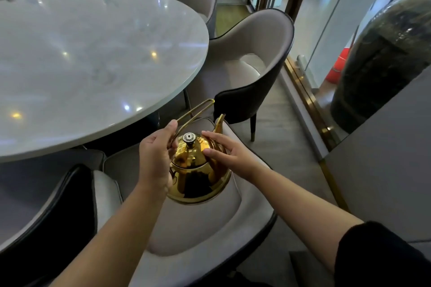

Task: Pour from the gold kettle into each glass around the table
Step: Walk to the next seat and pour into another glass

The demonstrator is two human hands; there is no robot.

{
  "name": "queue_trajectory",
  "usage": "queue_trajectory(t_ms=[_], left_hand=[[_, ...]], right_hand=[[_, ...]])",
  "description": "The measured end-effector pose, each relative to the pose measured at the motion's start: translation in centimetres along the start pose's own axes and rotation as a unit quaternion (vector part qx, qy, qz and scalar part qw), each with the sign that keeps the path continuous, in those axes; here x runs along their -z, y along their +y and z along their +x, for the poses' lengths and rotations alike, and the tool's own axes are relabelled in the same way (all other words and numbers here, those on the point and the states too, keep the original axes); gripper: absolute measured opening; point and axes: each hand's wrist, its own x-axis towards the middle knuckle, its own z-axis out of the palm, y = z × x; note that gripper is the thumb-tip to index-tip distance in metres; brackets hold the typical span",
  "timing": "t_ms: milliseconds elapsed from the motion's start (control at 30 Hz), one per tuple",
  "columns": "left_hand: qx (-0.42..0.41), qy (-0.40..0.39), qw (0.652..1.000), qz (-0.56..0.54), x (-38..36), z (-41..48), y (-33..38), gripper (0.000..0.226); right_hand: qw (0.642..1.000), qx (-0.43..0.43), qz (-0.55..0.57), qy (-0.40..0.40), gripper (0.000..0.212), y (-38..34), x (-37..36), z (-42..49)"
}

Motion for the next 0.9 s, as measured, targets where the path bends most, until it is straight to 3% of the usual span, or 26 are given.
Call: queue_trajectory(t_ms=[233,467,700,900], left_hand=[[-0.002,0.046,0.999,0.007,-2.9,1.7,0.0,0.061],[0.000,0.134,0.991,-0.003,-4.4,2.9,-0.6,0.059],[-0.009,0.277,0.961,-0.006,-7.0,2.9,-0.6,0.057],[-0.023,0.347,0.937,-0.007,-8.5,2.3,0.1,0.048]], right_hand=[[0.998,-0.007,-0.003,-0.061,0.062,0.1,3.3,2.5],[0.984,-0.008,-0.012,-0.176,0.052,-0.2,5.2,6.7],[0.956,0.024,-0.024,-0.290,0.058,-0.7,6.7,10.4],[0.935,0.045,-0.030,-0.350,0.059,-1.6,6.8,11.6]])
